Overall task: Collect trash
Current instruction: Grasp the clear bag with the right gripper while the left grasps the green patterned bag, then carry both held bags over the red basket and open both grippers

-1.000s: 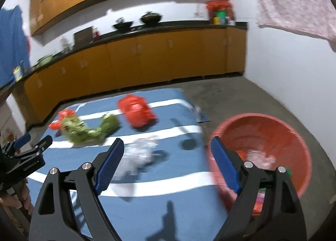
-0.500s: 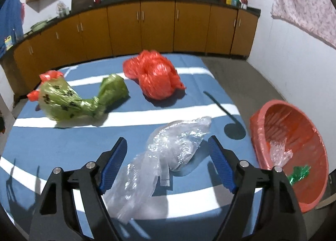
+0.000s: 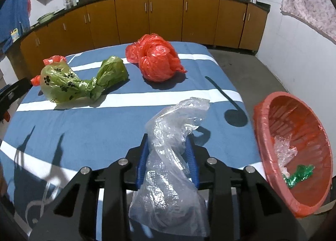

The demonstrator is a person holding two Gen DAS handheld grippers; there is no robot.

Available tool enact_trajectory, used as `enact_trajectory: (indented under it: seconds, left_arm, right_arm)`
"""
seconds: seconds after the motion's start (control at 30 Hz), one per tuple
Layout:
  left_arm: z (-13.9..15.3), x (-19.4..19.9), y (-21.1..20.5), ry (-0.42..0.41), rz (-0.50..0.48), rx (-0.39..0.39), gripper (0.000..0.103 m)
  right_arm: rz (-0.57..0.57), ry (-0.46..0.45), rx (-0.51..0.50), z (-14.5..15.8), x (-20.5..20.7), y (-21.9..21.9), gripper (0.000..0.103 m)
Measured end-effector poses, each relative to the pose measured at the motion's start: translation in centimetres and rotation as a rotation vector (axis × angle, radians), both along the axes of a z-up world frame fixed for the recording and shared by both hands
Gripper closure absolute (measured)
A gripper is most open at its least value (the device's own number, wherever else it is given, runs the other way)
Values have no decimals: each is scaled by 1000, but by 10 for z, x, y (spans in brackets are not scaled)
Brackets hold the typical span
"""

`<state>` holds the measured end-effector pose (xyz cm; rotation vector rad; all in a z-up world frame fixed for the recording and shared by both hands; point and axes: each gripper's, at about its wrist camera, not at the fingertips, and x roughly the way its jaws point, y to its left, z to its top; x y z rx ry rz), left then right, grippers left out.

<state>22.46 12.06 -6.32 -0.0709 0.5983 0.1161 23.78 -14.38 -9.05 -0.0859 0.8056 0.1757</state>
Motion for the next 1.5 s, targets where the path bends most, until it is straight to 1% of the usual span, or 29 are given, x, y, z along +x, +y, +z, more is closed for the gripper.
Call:
enact_trajectory:
  seconds: [0.13,0.17,0.2,0.33,0.37,0.4,0.43,0.47,0.5,0.57,0.7,0.8,0.97,1.2,1.5]
  left_arm:
    - [-1,23,5,4,-3,-49,10]
    - [-2,31,8,13,-7,-64,12]
    - [-3,38,10,26,-10,-75,18]
    - [-16,60,15,102,-47,-130,27]
    - [-20,64,15,125,-54,-134,37]
    - [-25,68,15,152,-70,-146,49]
    - [-29,70,14,168,-84,-160,57]
    - [-31,70,13,174,-92,-164,74]
    - [-32,69,11,176,-103,-160,87]
    - [-33,65,6,163,-113,-140,97]
    - [-24,51,-5,110,-128,-83,100]
    - [-13,41,-10,74,-128,-67,100]
    - [6,26,-15,26,-127,-73,100]
    - [34,6,-26,-30,-149,-88,100]
    - [62,-12,-59,-85,-209,-110,100]
  right_arm:
    - [-6,-6,4,2,-3,-10,68]
    - [-6,-7,4,3,-3,-11,68]
    - [-4,-8,4,3,-3,-12,68]
    - [5,-12,-4,2,-3,-13,68]
    - [8,-12,-7,1,-4,-12,68]
    - [10,-13,-10,1,-4,-11,68]
    - [11,-14,-12,0,-5,-12,68]
    - [13,-14,-13,0,-5,-12,68]
    - [13,-14,-14,0,-5,-12,68]
    - [12,-17,-13,1,-6,-13,68]
    - [13,-33,-13,6,-9,-14,70]
    - [15,-52,-12,14,-15,-16,72]
    - [13,-80,-10,26,-23,-22,74]
    - [-15,-128,-2,45,-37,-39,75]
    - [-76,-166,-10,57,-47,-73,75]
